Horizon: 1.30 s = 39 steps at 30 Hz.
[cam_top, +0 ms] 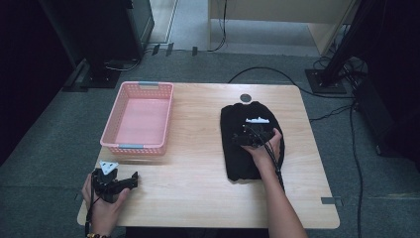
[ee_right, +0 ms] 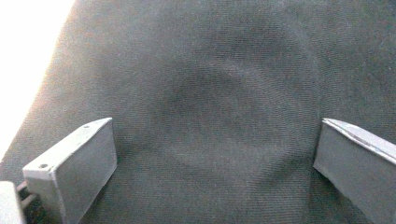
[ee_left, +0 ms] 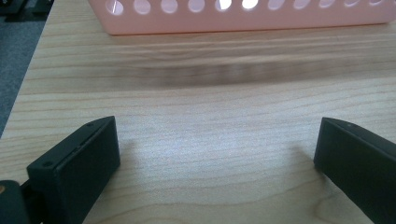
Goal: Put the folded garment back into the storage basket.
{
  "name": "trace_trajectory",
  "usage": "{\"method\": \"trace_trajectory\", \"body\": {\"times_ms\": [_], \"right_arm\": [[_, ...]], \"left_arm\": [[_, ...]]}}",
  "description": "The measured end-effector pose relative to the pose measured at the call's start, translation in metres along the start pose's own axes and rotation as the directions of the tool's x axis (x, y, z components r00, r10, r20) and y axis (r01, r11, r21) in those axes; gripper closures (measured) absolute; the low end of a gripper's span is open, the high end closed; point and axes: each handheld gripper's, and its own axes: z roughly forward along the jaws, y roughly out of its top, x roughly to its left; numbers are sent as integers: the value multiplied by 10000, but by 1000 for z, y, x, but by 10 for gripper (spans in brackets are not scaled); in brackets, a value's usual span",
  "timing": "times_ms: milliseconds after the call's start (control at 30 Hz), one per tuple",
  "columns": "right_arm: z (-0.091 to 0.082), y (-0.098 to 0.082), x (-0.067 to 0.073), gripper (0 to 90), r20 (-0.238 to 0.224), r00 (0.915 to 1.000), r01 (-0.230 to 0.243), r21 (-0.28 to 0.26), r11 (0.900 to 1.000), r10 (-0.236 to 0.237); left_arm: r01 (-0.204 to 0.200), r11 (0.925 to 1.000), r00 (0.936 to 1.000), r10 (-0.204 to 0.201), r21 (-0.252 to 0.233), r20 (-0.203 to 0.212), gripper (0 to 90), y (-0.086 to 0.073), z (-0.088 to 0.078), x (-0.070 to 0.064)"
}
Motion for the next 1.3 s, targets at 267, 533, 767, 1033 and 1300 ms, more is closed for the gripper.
{"method": "trace_trajectory", "body": {"times_ms": [267, 533, 767, 1033, 1300], "right_arm": [[0, -1, 0, 30, 72, 10000, 8, -121, 9999, -7], [-8, -6, -5, 337, 331, 9976, -581, -798, 9951, 609], [-12, -9, -17, 633, -98, 9878, -1558, -1124, 9814, 1556], [-12, -11, -27, 733, -657, 9691, -2442, -1160, 9628, 2379], [-12, -10, -24, 727, -526, 9748, -2217, -1172, 9680, 2169]], "left_arm": [[-3, 10000, 10000, 3, -1, -2, 1, 0, 0, 0], [-2, 10000, 10000, 2, -7, -3, 1, 0, 0, 0], [-2, 10000, 10000, 2, -14, 0, 1, 0, 0, 0], [-1, 10000, 10000, 1, -4, 3, 1, 0, 0, 0], [-4, 10000, 10000, 4, 0, 2, 1, 0, 0, 0]]}}
